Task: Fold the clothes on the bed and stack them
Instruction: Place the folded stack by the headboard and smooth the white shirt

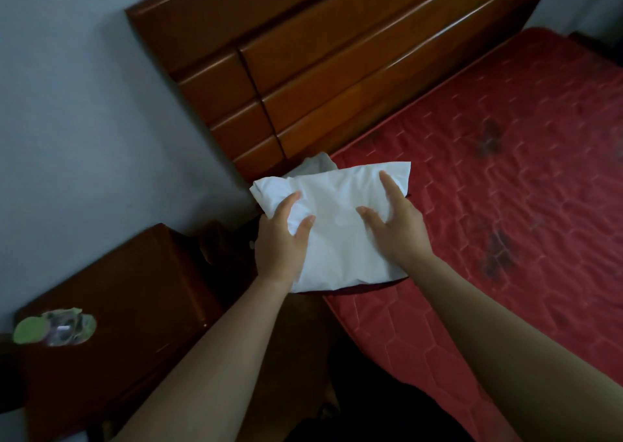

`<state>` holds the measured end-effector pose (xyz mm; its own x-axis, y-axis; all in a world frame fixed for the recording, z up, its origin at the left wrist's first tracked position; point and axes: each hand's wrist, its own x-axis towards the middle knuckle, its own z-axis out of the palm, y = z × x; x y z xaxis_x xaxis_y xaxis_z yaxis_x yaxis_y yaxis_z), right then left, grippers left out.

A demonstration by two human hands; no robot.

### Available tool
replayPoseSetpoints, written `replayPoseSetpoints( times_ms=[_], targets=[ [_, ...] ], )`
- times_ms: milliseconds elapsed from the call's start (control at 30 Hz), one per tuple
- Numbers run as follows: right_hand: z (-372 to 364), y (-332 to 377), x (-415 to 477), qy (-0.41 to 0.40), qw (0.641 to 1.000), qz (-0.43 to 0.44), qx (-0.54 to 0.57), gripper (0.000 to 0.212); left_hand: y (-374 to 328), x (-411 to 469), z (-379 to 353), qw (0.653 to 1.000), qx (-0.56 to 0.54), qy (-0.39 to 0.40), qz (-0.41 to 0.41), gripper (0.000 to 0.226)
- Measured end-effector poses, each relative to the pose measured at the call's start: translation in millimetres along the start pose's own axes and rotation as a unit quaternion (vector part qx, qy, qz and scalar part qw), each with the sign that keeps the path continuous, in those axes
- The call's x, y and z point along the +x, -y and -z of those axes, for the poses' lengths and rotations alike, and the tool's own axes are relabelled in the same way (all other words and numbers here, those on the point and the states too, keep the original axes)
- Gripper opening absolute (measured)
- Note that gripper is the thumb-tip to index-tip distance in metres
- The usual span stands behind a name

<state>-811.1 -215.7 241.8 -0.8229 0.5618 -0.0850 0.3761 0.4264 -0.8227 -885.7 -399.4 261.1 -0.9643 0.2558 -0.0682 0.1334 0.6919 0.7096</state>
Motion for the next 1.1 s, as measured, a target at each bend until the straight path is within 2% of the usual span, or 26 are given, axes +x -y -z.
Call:
replayPoseSetpoints(
  times_ms=[333, 633, 733, 933, 1100],
  targets=[
    [-54.2, -14.9, 172.5, 0.087, 0.996, 0.028, -0.018, 0.072, 23.4, 142.0, -48.7, 0.997, -0.022, -0.049, 0.061, 0.046],
    [-126.7, -47.0, 295.4, 0.102, 0.977, 0.171, -0.075, 0.070, 82.6, 230.2, -110.9, 0.983, -0.067, -0.163, 0.057, 0.045],
    [-157.5, -83.9, 306.1, 0.127, 0.972, 0.183, -0.081, 0.070, 117.4, 231.7, -145.4, 0.978, -0.087, -0.180, 0.067, 0.045],
    [-218.4, -174.2, 295.6, 0.199, 0.964, 0.119, -0.134, 0.070, 195.1, 212.7, -213.7, 0.981, -0.070, -0.137, 0.121, 0.044],
    [-222.8, -191.1, 290.5, 0.207, 0.959, 0.099, -0.164, 0.075, 216.8, 202.6, -225.4, 0.982, -0.006, -0.061, 0.178, 0.056]
  ],
)
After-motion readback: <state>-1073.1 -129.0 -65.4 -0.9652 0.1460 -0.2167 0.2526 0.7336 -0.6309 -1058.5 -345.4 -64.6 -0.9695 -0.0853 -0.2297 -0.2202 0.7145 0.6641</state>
